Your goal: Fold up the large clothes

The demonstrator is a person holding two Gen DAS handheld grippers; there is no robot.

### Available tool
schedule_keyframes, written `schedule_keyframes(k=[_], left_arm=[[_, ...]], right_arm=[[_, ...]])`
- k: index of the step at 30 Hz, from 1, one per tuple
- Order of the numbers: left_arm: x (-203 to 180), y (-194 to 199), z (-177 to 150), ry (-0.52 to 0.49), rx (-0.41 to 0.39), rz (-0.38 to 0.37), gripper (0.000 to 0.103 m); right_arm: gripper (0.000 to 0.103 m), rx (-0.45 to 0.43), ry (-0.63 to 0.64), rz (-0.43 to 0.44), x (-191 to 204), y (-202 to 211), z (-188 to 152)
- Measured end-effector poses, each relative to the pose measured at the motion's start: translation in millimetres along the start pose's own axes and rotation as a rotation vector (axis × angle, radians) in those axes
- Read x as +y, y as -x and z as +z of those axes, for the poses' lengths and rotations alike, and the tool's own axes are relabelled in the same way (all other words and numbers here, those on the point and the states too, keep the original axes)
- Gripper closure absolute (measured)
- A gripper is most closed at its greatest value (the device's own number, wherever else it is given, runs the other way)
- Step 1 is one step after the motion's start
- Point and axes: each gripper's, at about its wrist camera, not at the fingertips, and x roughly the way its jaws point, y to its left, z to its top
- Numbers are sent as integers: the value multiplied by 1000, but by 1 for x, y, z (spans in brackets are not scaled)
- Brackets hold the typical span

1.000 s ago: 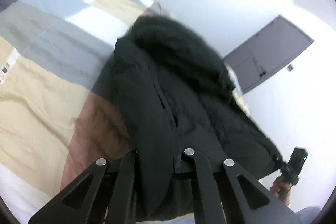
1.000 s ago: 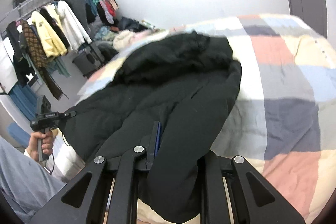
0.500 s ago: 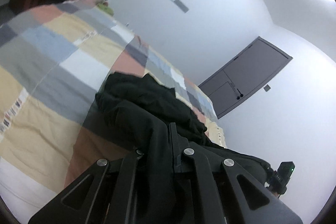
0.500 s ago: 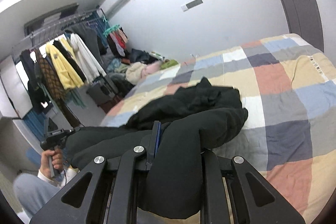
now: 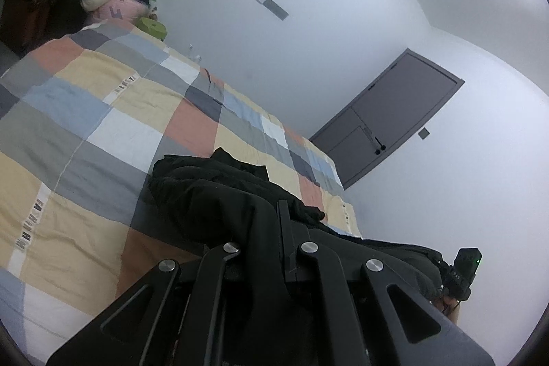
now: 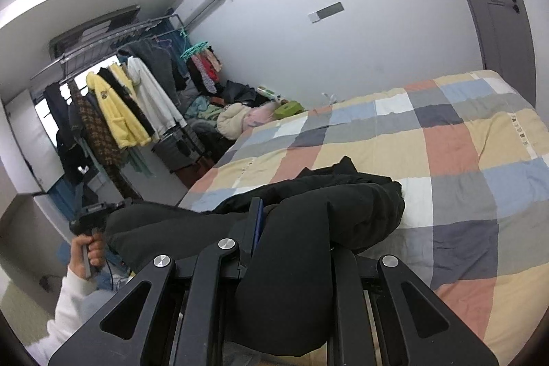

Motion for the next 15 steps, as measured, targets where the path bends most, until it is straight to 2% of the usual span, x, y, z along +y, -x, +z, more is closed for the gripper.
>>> schedule_keyframes(k=[8,11,15], left_arm=[[-11,25,-2,-44,94,31,98],[-9,22,-5,-35,133,46,98],[3,4,4,16,174,46,98]], right_arm=[[90,85,10,0,21,20,-20],[90,108,-33,-8,19,19,-24],[90,125,-87,-8,7,3,-12]])
